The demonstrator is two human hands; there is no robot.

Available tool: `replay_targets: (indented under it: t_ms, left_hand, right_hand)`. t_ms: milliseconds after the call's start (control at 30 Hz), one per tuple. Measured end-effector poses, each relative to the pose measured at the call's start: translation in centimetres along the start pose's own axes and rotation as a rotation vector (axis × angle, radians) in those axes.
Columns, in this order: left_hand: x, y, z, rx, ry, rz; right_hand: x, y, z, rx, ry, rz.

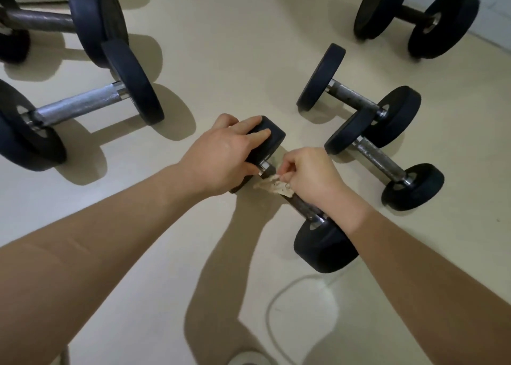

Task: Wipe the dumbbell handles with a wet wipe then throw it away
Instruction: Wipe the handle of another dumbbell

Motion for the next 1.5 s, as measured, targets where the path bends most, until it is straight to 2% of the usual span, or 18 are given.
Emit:
replay_targets:
  t_ms: [133,300,467,567,633,767,867,933,1033,1100,1233,1300,1400,1433,1500]
  left_hand:
    - [-0.7,-0.1,0.3,-0.038,-0.043,-0.021]
    - [-0.9,0.1,-0.1,0.013,-0.024,-0.015]
    - [0.1,0.2,-0.7,0.092,-0.054,0.050]
    - [1.7,0.7,-1.4,0.100,-0.106,0.111]
    - [3.0,0.4,-1.7,0.052,-0.103,0.091]
    - [2.1,-0.2,-0.9,-0.062,-0.221,-0.028]
    - [0.7,0.4,-1.1,-0.106,-0.303,-0.057]
    - [1.1,0.4,-1.1,-0.102,-0.290,-0.063]
    - [1.5,0.2,-0.5,-0.099,-0.253,-0.026]
    - [1.6,0.3,-0.5,-0.083,-0.243,-0.025]
    - [3.1,0.7,-1.0,-0.079,-0.217,0.015]
    - [4.1,0.7,-0.9,-0.091,-0.208,0.042]
    - [5.0,0.6,-0.7,-0.114,-0.221,0.039]
    - [5.0,0.7,-0.7,-0.122,-0.228,0.033]
    - [5.0,1.0,-0.8,-0.139,-0.237,0.024]
  right_hand:
    - [-3.8,-0.7,-1.8,-0.220,-0.016,0.189]
    - [0.8,0.0,0.7,0.004,-0.042,-0.006]
    - [-2.5,-0.7,-1.8,-0.167,-0.037,0.219]
    - [0.7,-0.9,0.1,-0.081,-0.084,0.058]
    - [1.3,-1.2,-0.2,-0.025,-0.046,-0.015]
    - [-1.9,-1.9,-3.0,-0.122,0.030,0.083]
    - [0.2,-1.2,-1.0,-0.045,-0.003,-0.043]
    - [1.4,-0.8,0.2,-0.023,-0.006,-0.092]
    - [-0.7,-1.1,-1.1,-0.168,0.028,0.048]
    - [-2.1,-1.4,-1.6,-0.175,0.086,0.106]
    - [1.3,-1.7,0.3,-0.025,0.046,-0.159]
    - [1.3,-1.7,-0.7,-0.043,0.062,-0.154]
    - [-1.0,-2.1,-2.8,-0.199,0.120,0.010]
    - [-1.0,-2.0,-2.9,-0.187,0.131,0.017]
    - [0.7,-2.1,-2.0,-0.089,0.101,-0.091]
Point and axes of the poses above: each hand's wrist, its own x-axis towards the middle knuckle, its own y-axis out of the palm, z = x × y, the point moved 5 cm from there along x, towards the middle knuckle, and after that the axes turned 8 degrees about -y, right-handed, at the moved point
